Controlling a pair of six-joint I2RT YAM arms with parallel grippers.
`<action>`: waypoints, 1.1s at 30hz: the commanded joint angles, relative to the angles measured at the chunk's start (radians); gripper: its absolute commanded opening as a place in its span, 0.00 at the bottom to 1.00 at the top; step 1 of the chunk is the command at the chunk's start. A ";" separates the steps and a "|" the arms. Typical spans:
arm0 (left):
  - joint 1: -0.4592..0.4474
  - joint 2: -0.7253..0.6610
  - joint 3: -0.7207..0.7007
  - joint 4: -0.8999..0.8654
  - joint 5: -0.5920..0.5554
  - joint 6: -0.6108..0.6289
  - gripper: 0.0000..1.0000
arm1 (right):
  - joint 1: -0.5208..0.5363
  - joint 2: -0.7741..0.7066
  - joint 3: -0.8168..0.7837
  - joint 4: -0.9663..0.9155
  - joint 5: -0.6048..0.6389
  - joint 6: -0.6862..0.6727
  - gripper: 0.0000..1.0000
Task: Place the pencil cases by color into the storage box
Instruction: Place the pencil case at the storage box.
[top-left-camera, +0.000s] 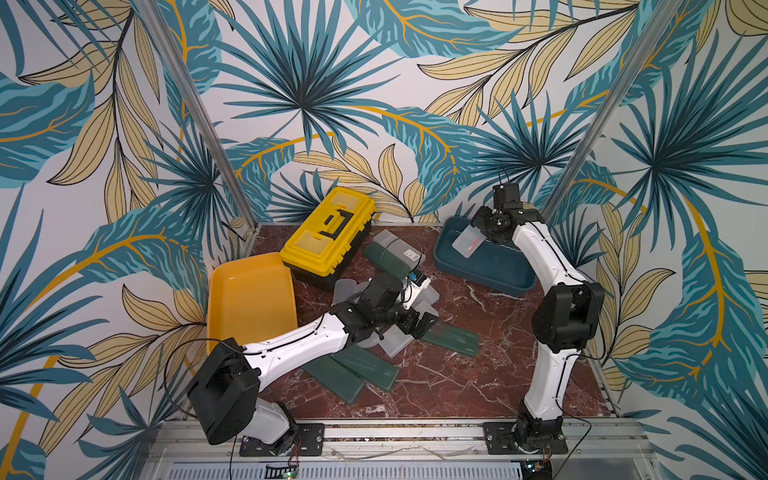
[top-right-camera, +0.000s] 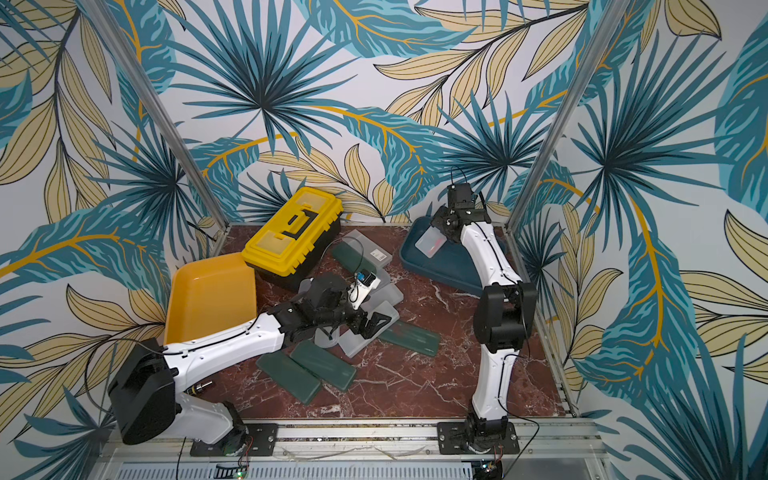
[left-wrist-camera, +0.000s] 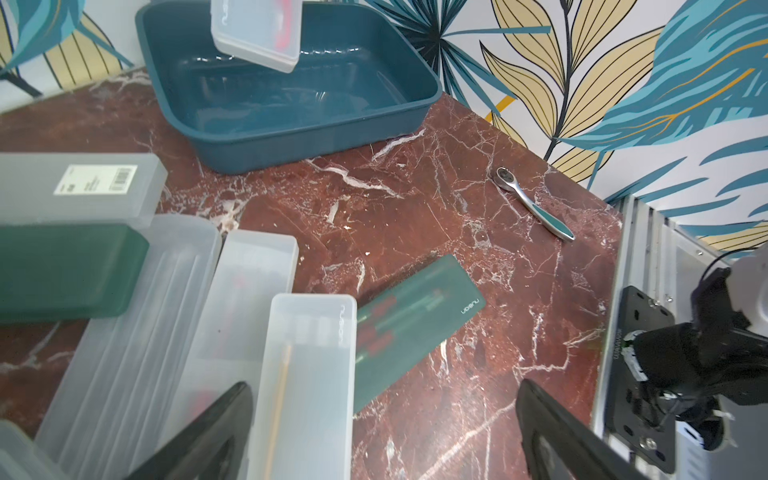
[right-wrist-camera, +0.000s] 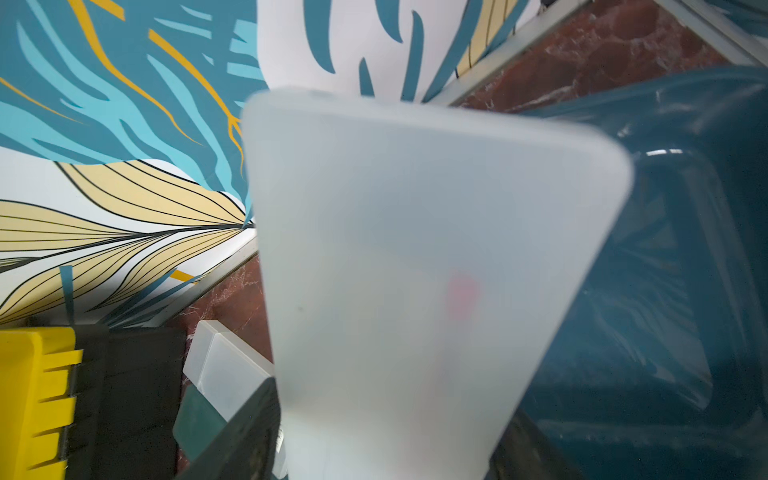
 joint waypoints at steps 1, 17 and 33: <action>0.005 0.049 0.095 0.031 -0.028 0.090 0.99 | -0.004 0.007 -0.007 0.117 -0.027 -0.096 0.65; 0.076 0.217 0.268 0.033 0.041 0.312 0.98 | -0.023 0.197 0.156 0.048 -0.100 -0.187 0.66; 0.097 0.179 0.246 0.033 0.038 0.334 0.98 | -0.024 0.246 0.175 -0.057 -0.145 -0.193 0.66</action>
